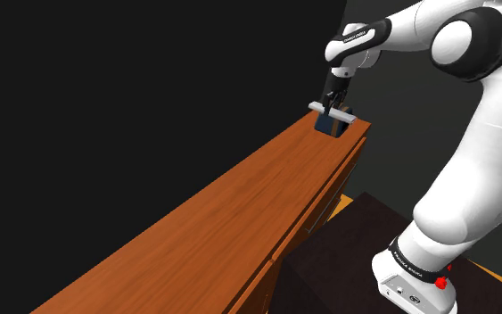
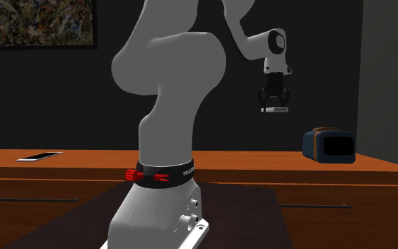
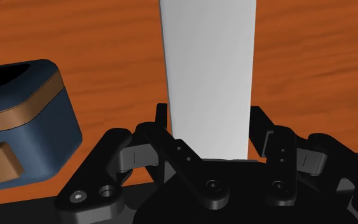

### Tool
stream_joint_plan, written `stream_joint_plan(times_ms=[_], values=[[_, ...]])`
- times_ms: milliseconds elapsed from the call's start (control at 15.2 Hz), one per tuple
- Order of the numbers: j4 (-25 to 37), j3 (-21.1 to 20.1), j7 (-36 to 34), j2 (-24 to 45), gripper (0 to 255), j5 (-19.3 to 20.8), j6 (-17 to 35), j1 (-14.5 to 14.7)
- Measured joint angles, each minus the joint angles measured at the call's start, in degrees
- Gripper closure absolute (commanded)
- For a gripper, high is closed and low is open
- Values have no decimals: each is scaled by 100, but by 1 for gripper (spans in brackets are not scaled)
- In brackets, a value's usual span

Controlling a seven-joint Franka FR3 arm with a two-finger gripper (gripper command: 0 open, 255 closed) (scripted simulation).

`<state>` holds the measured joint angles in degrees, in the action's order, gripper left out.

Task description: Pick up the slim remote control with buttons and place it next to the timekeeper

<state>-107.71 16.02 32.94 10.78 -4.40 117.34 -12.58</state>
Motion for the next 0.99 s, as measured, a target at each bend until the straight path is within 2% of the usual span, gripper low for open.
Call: stream_joint_plan(times_ms=[132, 990], values=[[322, 51, 205, 286, 255, -96, -55, -131], [-3, 8, 403, 789, 255, -294, 743, -217]])
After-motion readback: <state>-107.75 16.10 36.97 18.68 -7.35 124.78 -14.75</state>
